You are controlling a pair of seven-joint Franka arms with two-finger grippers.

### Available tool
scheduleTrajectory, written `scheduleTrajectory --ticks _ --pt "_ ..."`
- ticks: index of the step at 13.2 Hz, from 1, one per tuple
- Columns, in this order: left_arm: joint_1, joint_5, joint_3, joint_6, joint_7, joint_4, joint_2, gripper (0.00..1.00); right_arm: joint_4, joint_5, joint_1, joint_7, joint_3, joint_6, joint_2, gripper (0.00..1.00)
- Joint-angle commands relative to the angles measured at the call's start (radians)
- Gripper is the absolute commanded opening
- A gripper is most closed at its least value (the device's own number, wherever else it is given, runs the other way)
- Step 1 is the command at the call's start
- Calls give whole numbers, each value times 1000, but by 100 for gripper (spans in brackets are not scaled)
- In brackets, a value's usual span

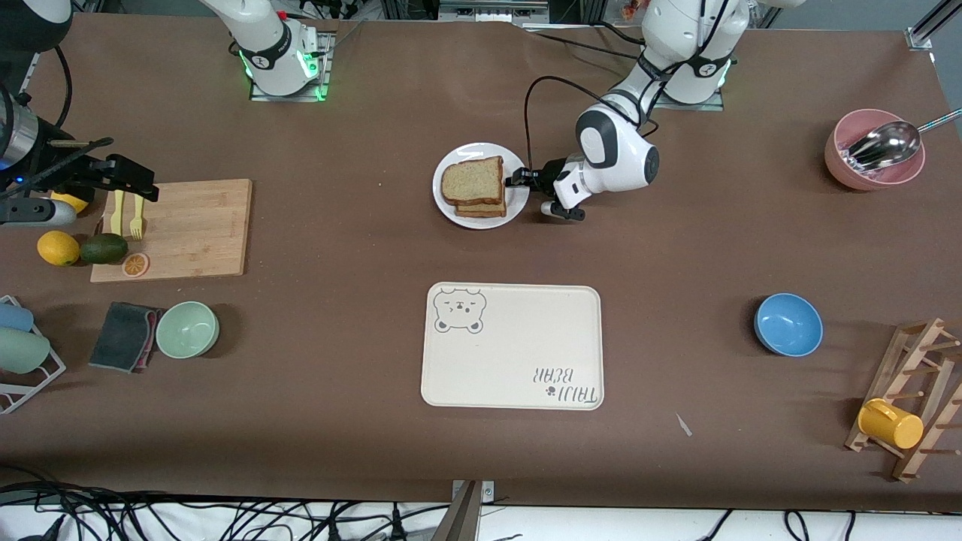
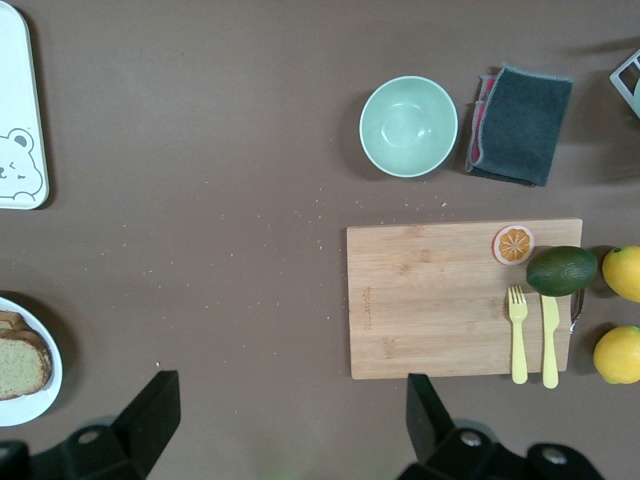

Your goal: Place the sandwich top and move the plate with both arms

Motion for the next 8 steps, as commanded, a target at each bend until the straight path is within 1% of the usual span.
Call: scheduleTrajectory --ticks 1,3,5,6,8 --pt "-12 -39 11 24 36 24 14 29 21 3 2 -9 2 -17 -2 100" --pt "-12 -37 11 24 38 24 15 19 21 3 2 -9 3 -17 -2 100" --pt "-12 -36 11 24 48 21 15 2 21 3 2 -9 2 -17 -2 100" --pt "-12 -36 12 24 67 20 15 0 21 3 2 -11 2 -17 -2 100" --pt "-12 -36 14 24 73 20 17 0 21 3 2 -11 2 -17 -2 100"
